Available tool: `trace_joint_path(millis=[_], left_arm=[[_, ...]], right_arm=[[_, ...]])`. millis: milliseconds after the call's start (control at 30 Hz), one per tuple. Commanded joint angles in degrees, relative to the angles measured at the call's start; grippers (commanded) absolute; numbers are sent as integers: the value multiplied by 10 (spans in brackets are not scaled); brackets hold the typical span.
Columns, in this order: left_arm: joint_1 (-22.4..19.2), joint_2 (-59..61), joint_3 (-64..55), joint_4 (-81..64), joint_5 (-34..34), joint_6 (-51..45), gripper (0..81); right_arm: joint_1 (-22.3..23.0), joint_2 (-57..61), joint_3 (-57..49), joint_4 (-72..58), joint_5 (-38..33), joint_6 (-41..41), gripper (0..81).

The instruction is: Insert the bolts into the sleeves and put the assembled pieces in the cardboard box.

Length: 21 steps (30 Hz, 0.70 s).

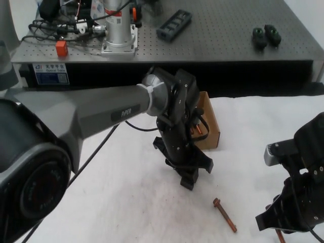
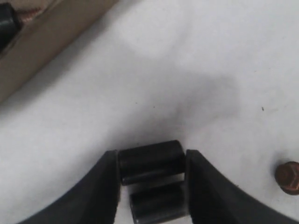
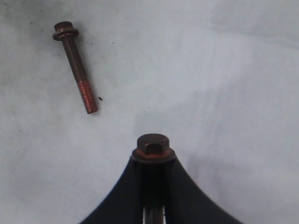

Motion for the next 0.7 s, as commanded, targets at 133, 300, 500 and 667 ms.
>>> trace_joint_path(millis=[133,300,500,667], left_arm=[[-2,1,-16,5,3,61,8],[-2,-47,-25,5,-23,131,6],[-4,-133,-7,129,-114,313,6],[-16,-205,122,163,-96,426,6]], right_arm=[[-2,-6,-2,-7,-5,3,12],[-2,-6,-2,-9,-5,3,12],[-2,-14,-2,4,-5,12,12],[-2,-44,-2,8,-36,18,12]])
